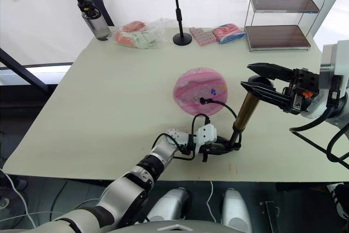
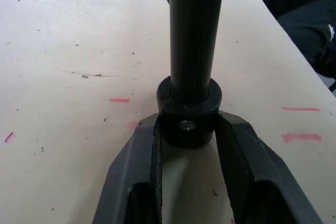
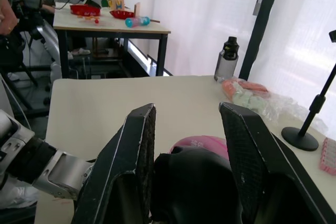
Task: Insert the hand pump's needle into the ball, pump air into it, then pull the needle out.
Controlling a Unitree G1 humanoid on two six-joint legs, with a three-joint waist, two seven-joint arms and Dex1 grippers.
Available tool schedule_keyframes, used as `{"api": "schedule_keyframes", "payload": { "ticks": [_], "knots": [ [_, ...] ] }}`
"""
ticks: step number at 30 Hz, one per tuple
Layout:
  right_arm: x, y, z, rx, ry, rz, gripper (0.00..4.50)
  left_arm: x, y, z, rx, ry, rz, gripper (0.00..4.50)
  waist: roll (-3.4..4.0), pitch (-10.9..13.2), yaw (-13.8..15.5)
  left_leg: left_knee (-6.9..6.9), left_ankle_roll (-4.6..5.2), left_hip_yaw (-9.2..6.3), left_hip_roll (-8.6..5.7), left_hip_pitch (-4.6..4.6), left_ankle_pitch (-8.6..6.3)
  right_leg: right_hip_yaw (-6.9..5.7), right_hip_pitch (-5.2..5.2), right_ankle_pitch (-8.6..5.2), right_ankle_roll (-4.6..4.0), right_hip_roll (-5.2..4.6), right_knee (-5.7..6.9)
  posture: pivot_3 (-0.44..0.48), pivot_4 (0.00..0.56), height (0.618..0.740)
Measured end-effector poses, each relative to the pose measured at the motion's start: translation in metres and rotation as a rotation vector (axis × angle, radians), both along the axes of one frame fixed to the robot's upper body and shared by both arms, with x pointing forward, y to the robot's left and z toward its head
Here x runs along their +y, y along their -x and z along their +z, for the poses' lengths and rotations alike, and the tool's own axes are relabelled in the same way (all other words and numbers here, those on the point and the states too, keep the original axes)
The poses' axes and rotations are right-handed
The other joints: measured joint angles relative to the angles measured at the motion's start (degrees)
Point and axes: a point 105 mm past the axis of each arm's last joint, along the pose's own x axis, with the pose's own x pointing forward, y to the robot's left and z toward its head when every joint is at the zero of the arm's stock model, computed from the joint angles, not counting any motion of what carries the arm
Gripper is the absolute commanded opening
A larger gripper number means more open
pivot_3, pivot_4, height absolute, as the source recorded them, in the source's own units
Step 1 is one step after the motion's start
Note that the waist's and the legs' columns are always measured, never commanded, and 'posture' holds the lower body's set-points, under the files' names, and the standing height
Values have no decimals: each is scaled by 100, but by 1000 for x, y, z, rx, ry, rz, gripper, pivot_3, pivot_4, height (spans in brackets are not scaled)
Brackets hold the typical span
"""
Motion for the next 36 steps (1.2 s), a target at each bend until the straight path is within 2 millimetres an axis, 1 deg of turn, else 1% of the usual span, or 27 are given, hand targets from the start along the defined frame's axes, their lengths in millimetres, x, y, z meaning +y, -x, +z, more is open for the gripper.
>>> {"api": "schedule_keyframes", "payload": {
  "ticks": [2,4,6,9,12,14,18,20,23,27,32,35,36],
  "knots": [
    [-2,0,2,1,-11,-8,2747,0,0,0,-1,1,-1,1095,0,0,0,0,0,0,0,0,0,0,0,0,0,0,0,0,150,740],
    [-7,1,6,24,-54,-20,3993,1,0,0,-3,0,-2,1095,0,0,0,0,0,0,0,0,0,0,0,0,0,0,0,0,150,740],
    [-9,1,7,45,-79,-26,4364,1,0,-1,-3,-1,-1,1095,0,0,0,0,0,0,0,0,0,1,0,0,0,0,0,0,150,740],
    [-16,1,2,96,-107,-66,4364,2,0,-1,-4,-1,-1,1095,0,0,2,-1,0,-1,0,0,0,1,0,0,0,0,0,0,150,740],
    [-18,0,-8,172,-122,-77,4364,2,0,-1,-5,-1,-1,1095,0,0,-1,-1,0,0,1,0,0,2,-1,0,0,0,0,0,150,740],
    [-19,2,-20,230,-113,-89,4364,2,0,-1,-6,-1,-1,1095,1,0,-1,-1,0,1,1,0,0,2,-1,0,0,0,0,0,150,740],
    [-17,0,-36,292,-84,-129,4364,2,0,-1,-6,-2,1,1095,2,-1,-4,-1,1,3,1,1,0,3,-1,0,0,0,1,0,150,740],
    [-10,-1,-42,308,-74,-124,4364,3,0,-1,-6,-2,1,1095,2,-1,-6,-1,0,2,1,1,0,2,-1,0,0,2,1,0,150,740],
    [-6,-2,-42,310,-85,-114,4364,2,0,-1,-7,-2,1,1095,1,-1,-8,-1,0,3,1,1,0,3,0,0,1,2,1,0,150,740],
    [-1,-2,-32,289,-130,-84,4364,2,0,-1,-7,-3,0,1095,1,-1,-6,-1,0,1,1,1,0,2,0,0,0,2,1,0,150,740],
    [2,0,-25,289,-160,-55,4364,2,0,-1,-8,-4,0,1095,1,-1,-5,-1,1,1,1,1,0,1,0,0,0,2,1,0,150,740],
    [2,0,-26,295,-157,-57,3617,2,0,-1,-8,-4,0,1095,1,-1,-6,-1,1,1,1,1,0,2,0,0,0,2,1,0,150,740],
    [2,0,-26,295,-158,-59,3182,2,0,-1,-8,-4,0,1095,1,-1,-6,-1,1,1,1,1,0,1,0,0,0,2,1,0,150,740]
  ]
}}
